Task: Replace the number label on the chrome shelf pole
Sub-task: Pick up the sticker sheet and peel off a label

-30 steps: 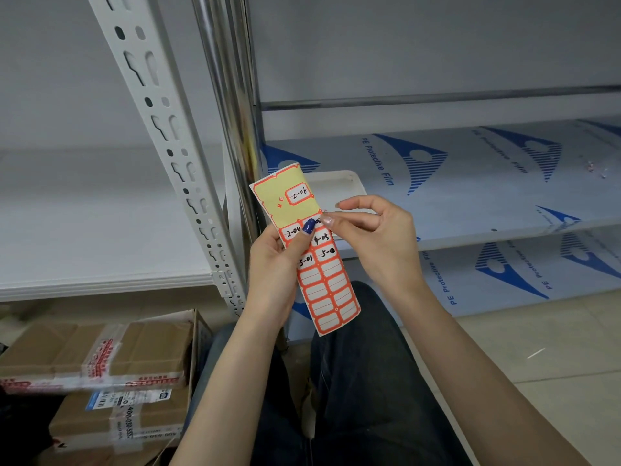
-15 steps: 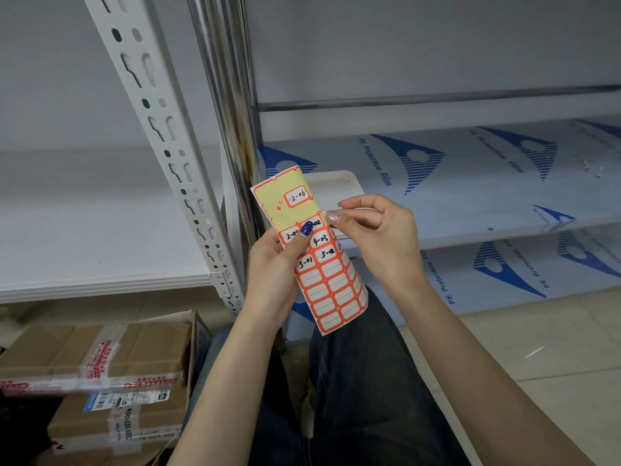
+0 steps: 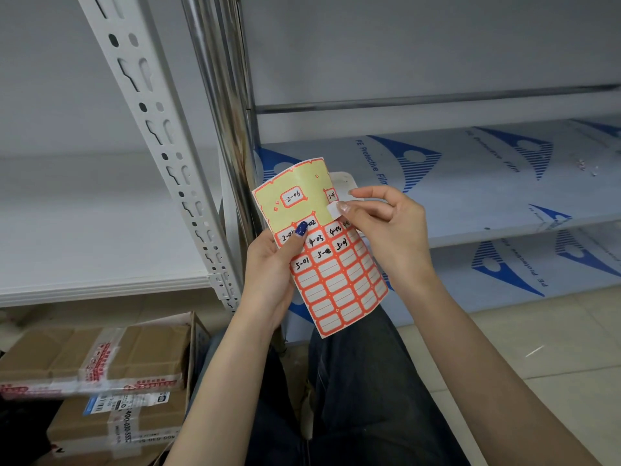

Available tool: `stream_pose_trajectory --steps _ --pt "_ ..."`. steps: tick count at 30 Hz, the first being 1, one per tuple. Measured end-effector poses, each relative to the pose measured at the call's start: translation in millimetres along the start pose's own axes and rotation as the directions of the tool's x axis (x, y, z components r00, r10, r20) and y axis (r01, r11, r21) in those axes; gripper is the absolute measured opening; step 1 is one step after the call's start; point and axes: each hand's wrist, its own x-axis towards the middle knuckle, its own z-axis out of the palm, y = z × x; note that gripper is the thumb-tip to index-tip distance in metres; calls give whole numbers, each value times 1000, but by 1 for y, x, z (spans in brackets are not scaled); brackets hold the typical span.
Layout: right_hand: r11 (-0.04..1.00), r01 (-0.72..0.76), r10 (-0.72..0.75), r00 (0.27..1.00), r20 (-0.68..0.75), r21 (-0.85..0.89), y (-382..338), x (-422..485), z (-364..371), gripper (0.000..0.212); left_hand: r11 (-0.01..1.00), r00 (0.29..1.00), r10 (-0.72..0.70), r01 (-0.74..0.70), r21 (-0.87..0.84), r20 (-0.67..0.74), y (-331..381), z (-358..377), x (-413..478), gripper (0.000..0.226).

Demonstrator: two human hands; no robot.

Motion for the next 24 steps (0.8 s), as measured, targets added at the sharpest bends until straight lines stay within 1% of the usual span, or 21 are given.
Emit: stream_pose_trajectory --steps 2,5,7,9,11,13,15,16,18,20,21,22,23,24 --pt "1000 2 -2 1000 2 4 0 0 -2 20 1000 1000 2 -2 -3 -4 0 0 0 20" --pt "1000 0 0 998 56 8 -1 0 -4 18 1000 1000 12 -12 -12 -2 0 0 0 14" --pt "999 -3 -2 995 96 48 -3 -1 -6 15 1000 1000 20 -20 -20 -10 0 -1 0 10" --pt "994 -4 -3 997 72 109 -3 -2 -7 15 999 999 25 -25 -24 -21 -1 -3 1 9" --pt "993 -10 7 1000 29 121 -2 0 -7 21 999 999 34 -34 -25 -16 -1 -5 1 9" --pt "988 -82 75 995 61 132 -2 2 -7 29 999 999 47 -47 -16 3 0 -7 1 11" --pt "974 -178 159 978 135 142 -3 4 -8 29 996 997 74 -74 42 1 0 -7 1 14" --pt "971 -195 173 972 156 138 -4 4 -9 26 991 995 100 -98 97 -19 -1 -6 1 17" --pt "976 -172 153 978 144 135 -5 2 -8 22 959 976 199 -175 223 -92 -3 -5 2 27" --pt "980 -142 129 986 106 136 -4 -1 -7 23 896 925 337 -259 362 -174 -6 -3 2 40" --pt "982 -138 127 988 87 131 -2 -2 -6 23 857 892 407 -298 420 -198 -6 -3 2 41" --pt "983 -135 127 989 75 121 -2 -2 -5 23 826 862 462 -333 455 -208 -5 -2 1 36" --pt "985 -135 128 989 68 108 -1 -3 -4 22 808 849 489 -354 470 -200 -5 -2 1 27" --pt "986 -133 127 990 65 96 0 -3 -4 20 803 853 490 -363 473 -178 -4 -2 0 16"
